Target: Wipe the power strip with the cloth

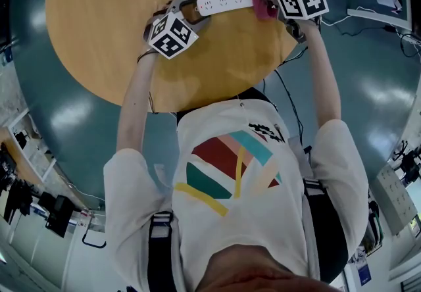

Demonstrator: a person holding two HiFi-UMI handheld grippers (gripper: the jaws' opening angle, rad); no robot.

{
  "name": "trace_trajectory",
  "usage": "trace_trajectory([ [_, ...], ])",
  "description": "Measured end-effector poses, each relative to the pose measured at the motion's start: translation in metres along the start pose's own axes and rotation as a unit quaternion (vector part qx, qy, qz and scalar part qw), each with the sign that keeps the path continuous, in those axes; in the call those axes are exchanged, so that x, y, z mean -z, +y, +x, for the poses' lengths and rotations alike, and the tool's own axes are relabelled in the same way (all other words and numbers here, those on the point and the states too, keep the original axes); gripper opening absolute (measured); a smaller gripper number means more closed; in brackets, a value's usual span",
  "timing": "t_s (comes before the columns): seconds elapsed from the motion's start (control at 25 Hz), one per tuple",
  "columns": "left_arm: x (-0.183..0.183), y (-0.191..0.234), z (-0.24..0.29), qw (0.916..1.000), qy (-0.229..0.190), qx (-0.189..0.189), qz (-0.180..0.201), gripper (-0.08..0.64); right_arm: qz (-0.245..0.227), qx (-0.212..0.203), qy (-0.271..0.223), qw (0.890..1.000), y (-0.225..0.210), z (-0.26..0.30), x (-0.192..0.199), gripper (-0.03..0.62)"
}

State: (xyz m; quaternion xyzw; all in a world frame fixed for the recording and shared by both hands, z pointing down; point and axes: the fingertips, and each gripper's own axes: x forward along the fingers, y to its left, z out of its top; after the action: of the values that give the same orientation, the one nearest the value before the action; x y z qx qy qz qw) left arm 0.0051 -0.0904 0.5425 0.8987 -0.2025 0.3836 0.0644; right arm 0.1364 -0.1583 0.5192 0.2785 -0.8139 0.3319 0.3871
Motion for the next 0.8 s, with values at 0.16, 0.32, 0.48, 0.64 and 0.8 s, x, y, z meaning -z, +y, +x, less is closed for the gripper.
trace_trajectory([
  [0.16, 0.004, -0.001, -0.002, 1.0000, 0.001, 0.001, -0.001, 0.295, -0.002, 0.019, 0.003, 1.000, -0.008, -0.001, 0.005, 0.039],
  [0.32, 0.005, 0.000, -0.003, 1.0000, 0.001, -0.001, -0.002, 0.296, -0.003, 0.030, 0.003, 1.000, -0.010, -0.001, 0.006, 0.039],
  [0.48, 0.001, -0.006, -0.008, 0.9999, -0.007, -0.014, 0.007, 0.296, -0.027, 0.034, -0.018, 0.999, 0.000, -0.017, 0.004, 0.039],
  [0.64, 0.002, 0.008, -0.036, 0.9968, -0.039, -0.030, -0.063, 0.297, -0.144, 0.037, -0.033, 0.988, 0.031, -0.034, 0.001, 0.038],
  [0.8, 0.002, 0.030, -0.065, 0.9894, -0.037, -0.066, -0.124, 0.178, -0.332, 0.031, -0.019, 0.942, 0.091, -0.034, 0.013, 0.039],
])
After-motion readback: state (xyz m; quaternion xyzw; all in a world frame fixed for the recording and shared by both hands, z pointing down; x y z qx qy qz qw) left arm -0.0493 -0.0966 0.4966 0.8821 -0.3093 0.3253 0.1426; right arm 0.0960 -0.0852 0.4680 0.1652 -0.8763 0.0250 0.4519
